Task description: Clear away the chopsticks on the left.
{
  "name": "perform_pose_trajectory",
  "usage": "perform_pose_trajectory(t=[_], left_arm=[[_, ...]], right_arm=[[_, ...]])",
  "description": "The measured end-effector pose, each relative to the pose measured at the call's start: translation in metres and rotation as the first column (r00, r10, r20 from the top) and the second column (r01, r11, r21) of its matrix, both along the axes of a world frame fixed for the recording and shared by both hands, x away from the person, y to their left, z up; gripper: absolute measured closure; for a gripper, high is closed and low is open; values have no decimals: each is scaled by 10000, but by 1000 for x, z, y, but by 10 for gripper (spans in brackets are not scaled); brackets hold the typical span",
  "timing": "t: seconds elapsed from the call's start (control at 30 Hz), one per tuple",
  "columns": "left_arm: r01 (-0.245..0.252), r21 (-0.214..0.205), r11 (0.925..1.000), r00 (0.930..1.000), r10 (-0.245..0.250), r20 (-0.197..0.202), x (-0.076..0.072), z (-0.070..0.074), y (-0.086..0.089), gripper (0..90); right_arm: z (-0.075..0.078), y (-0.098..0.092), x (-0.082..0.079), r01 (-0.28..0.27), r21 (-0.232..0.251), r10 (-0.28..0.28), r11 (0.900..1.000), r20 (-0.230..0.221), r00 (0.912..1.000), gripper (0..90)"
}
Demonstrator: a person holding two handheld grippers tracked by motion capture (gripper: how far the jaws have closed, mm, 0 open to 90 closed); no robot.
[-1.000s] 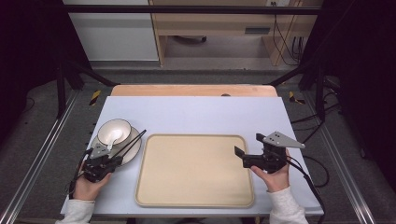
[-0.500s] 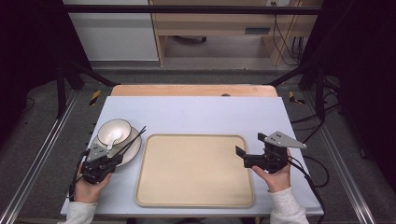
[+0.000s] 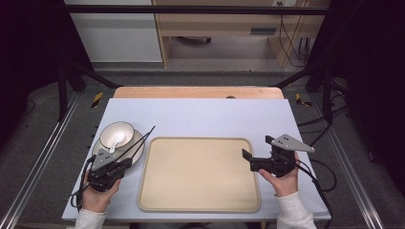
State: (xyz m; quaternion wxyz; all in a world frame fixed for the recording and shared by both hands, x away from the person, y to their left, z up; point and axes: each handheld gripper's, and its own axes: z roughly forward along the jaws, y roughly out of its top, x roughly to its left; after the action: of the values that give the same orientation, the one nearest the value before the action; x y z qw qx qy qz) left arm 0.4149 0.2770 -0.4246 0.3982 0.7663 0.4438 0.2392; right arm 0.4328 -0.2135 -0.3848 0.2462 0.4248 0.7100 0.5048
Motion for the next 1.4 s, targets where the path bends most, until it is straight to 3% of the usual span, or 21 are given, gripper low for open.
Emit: perform_pose_trajectory(t=[0.4,0.5,0.83,0.9,1.07,1.13,1.17,1.23,1.4], left_arm=[[-605,-302,9977,9979,611,194,-9,0,-23,853],[-813,-634,9947,9964,828,207,-11,1,-28,853],[-1483,-855,9852,9873,1525,443,-10,2,-42,853],[-1804,-1071,9777,9815,1861,460,-10,2,-46,853],[-2153,-1287,9680,9733,2235,528,-12,4,-50,853],[-2421,-1511,9584,9656,2533,591,-14,3,-52,853],[-2421,-1511,9584,9656,2533,591,-14,3,-52,853],[-2558,-1797,9499,9613,2697,570,-16,0,-54,853],[-2832,-1894,9402,9538,2968,469,-22,-11,-58,853]], right_arm=[[0,0,0,4,-19,-4,10000,-16,10000,30],[0,0,0,32,-49,-32,10000,-25,10000,31],[-2,2,0,-47,-52,47,10000,-123,9999,32],[-1,2,0,-43,8,43,10000,-81,10000,33],[-1,1,-1,-91,72,91,9999,-93,9999,33],[-1,1,-1,-101,118,102,9999,-71,9999,34],[-1,1,-1,-101,118,102,9999,-71,9999,34],[-1,1,-1,-81,84,82,9999,-111,9999,34],[-2,2,0,-93,62,94,9999,-135,9999,34]])
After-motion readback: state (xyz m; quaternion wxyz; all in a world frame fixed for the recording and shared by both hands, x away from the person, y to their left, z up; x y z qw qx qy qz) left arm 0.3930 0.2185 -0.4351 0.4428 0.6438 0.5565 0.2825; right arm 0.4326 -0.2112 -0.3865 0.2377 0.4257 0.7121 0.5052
